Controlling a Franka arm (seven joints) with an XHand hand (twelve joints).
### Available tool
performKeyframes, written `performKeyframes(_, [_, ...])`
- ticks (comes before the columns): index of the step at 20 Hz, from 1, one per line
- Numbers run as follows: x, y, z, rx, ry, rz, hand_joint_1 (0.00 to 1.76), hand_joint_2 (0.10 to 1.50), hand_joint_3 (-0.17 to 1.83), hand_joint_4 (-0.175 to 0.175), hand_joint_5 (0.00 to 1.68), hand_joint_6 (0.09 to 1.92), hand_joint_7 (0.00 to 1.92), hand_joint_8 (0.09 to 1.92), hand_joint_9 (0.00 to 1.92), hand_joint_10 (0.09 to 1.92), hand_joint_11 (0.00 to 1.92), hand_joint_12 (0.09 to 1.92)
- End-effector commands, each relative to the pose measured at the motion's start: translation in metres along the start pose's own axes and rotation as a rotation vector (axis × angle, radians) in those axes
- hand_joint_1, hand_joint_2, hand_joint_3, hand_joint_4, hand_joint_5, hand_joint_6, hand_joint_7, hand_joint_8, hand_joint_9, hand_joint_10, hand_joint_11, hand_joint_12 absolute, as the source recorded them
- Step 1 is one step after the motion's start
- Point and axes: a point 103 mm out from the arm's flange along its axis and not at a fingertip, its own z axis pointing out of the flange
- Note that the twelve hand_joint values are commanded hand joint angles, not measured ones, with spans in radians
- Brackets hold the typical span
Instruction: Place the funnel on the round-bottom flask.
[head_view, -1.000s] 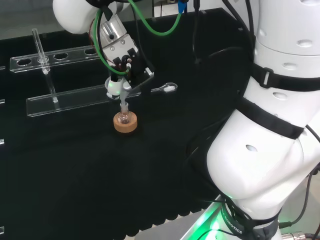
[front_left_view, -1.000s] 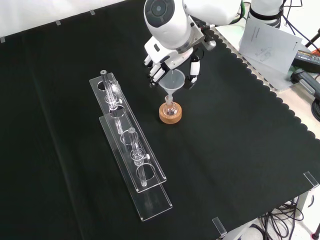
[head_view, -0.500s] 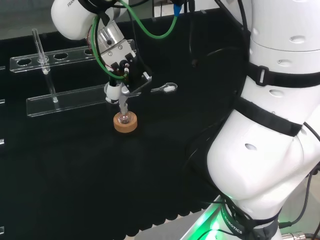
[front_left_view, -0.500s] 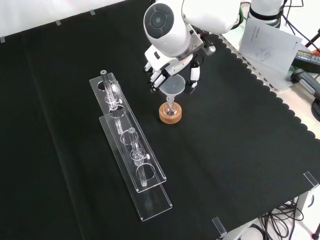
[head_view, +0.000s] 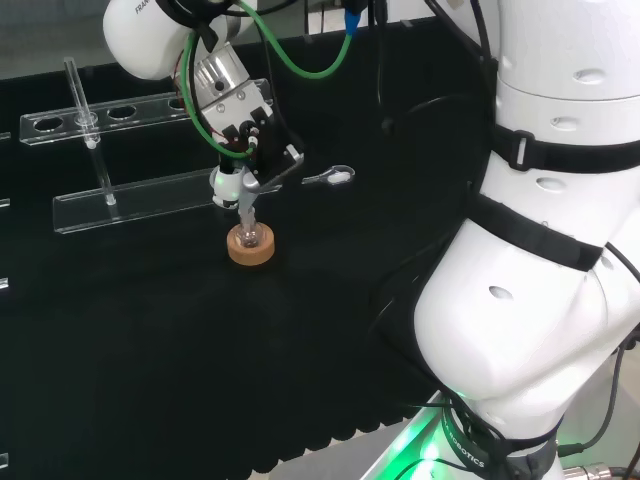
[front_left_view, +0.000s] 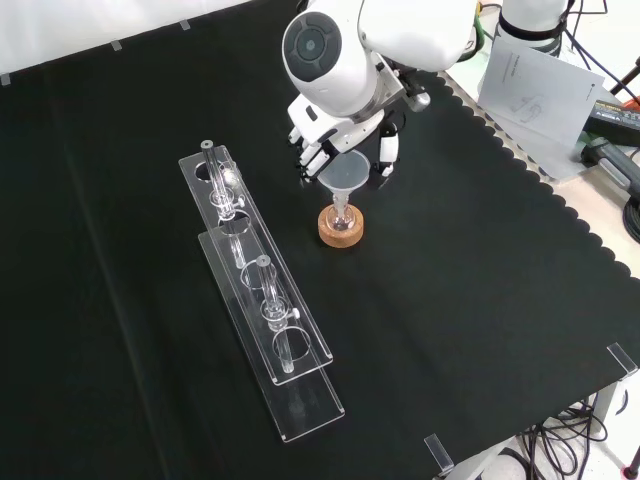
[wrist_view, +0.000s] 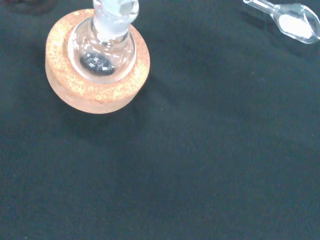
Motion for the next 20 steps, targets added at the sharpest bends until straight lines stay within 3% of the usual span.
performKeyframes(1, [0.0002,-0.0005,0.0007,0.001,-0.004,0.002,0.69,0.74,0.59,-0.04,0.43,0.43,0.45,0.84,0.73,0.69,0.42,1.37])
performKeyframes(7, [0.0017,-0.0027,0.0,0.009,-0.013,0.02,0.68,0.72,0.59,-0.037,0.41,0.3,0.4,0.82,0.69,0.68,0.4,1.39])
performKeyframes(20, [-0.0059,-0.0033,0.0044,0.007,0.007,0.006,0.67,0.72,0.58,-0.033,0.44,0.17,0.38,0.8,0.67,0.68,0.39,1.39])
